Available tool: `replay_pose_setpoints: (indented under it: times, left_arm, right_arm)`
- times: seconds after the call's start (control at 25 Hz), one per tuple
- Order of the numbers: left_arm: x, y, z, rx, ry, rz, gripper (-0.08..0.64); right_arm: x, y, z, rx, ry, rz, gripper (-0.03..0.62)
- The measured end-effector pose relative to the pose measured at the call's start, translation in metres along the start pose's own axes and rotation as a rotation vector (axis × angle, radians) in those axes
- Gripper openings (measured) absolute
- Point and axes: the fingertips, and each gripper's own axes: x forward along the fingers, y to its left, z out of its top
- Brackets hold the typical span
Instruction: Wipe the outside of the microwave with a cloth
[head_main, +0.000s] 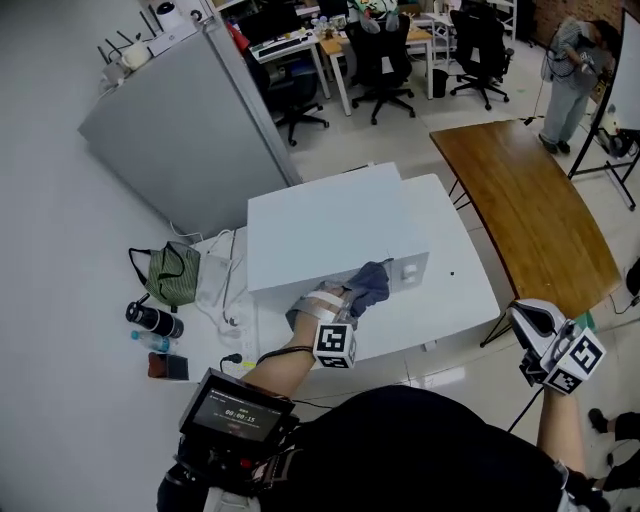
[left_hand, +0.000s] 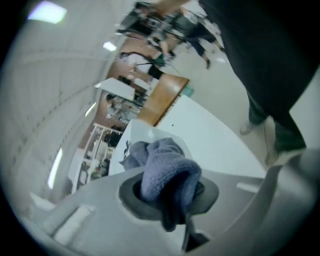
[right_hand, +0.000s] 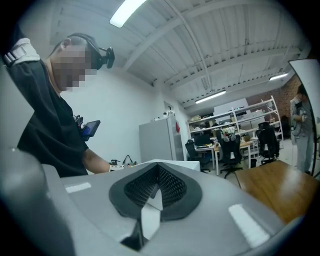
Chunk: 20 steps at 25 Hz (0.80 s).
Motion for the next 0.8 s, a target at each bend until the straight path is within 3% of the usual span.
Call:
replay_pose_setpoints:
  times: [0.2,0.32,0.4,0.52,0.64,0.8]
  left_arm:
    - [-0.07,-0.066,-0.157,-0.855,-0.068,0.012,0.061]
    - [-0.105,-0.081,-0.233,-1.266,-0.165,0.071,0.061]
    - [-0.112,-0.083,-0.255,-1.385,-0.237,0.095,0.061]
    - [-0.097,-0.079,-0.254,-1.432,-0.3,0.088,0.061]
    - [-0.069,-0.064,-0.233,-1.533,-0.35,0.06,0.061]
    - [-0.022,-0.059,-0.183,-1.637,-0.348,-0.006,0.061]
  right_arm:
    - [0.085,0.078,-0.011,-0.011,0.039,0.101,0.006]
    - [0.127,0.123,-0.019,-0.022,0.069,0.139,0.006]
    - [0.144,0.145,-0.024,-0.034,0.095,0.158,0.006]
    - [0.152,0.158,-0.025,-0.052,0.127,0.157,0.006]
    - [0.14,0.15,-0.02,-0.048,0.13,0.122,0.006]
    - [0.097,0.111,-0.024,-0.026,0.123,0.051,0.006]
